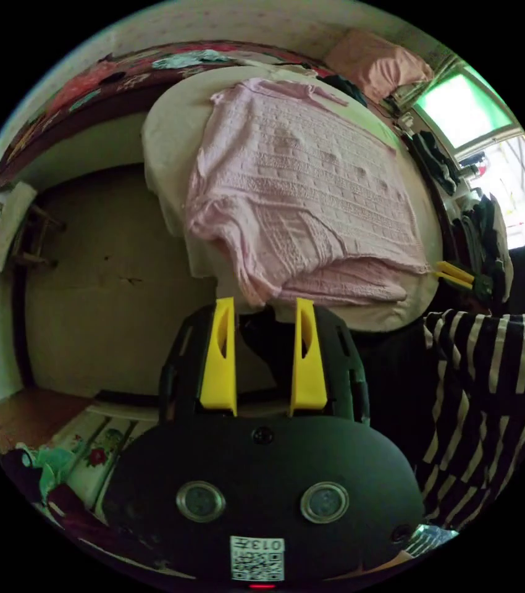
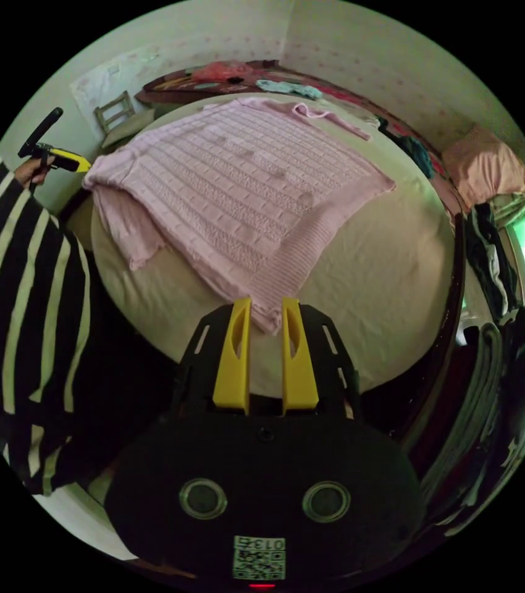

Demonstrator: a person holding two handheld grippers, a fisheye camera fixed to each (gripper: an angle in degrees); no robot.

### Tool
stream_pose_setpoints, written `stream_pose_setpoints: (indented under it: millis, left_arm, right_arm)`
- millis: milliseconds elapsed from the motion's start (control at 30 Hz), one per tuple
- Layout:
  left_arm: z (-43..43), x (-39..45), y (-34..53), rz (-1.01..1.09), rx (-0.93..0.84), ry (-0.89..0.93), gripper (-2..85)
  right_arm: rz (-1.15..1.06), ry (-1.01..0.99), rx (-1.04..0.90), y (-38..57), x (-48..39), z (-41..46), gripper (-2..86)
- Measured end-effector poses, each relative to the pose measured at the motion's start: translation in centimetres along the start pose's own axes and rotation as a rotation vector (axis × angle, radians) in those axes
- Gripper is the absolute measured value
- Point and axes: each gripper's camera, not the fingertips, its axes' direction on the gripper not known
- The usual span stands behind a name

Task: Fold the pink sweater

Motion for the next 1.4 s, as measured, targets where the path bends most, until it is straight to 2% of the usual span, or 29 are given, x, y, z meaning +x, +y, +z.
stream_pose_setpoints:
  millis: [133,233,367,533,733,867,1033,1200,1400]
  left_arm:
    - [2.6,-0.5,0.5,-0.029,-0.027,0.022,15.7]
    - [3.9,-1.9,0.0,-0.042,-0.026,-0.011,12.8]
    - [4.8,-5.0,-1.7,-0.111,0.021,0.078,11.1]
    - [6.3,-5.7,-4.0,-0.021,-0.068,0.095,5.1]
    - [2.9,-9.5,-6.5,0.035,0.0,0.358,3.5]
    - [0.1,-10.8,-11.3,0.144,0.018,0.428,3.4]
    - [0.8,-12.4,-19.1,0.206,-0.07,0.45,3.5]
    - [5.0,-15.2,-27.2,0.181,-0.198,0.446,3.5]
    - [8.3,-17.4,-33.4,0.163,-0.25,0.448,3.4]
  right_arm:
    - [-0.078,0.006,-0.028,0.3,-1.5,1.3,8.2]
    - [-0.076,-0.002,-0.04,0.2,-1.7,2.1,7.4]
    - [-0.052,-0.003,-0.033,0.1,-1.8,2.1,5.1]
    - [-0.033,0.033,-0.027,-0.1,-2.0,1.6,2.4]
    - [0.064,0.085,0.07,-0.5,-0.9,-1.6,1.8]
    - [0.123,0.133,0.124,-2.3,0.8,-3.5,1.7]
    - [0.176,0.162,0.125,-6.4,4.5,-3.2,1.7]
    - [0.216,0.138,0.022,-11.5,8.6,0.7,1.7]
    - [0.317,0.076,-0.08,-15.8,12.9,4.5,1.7]
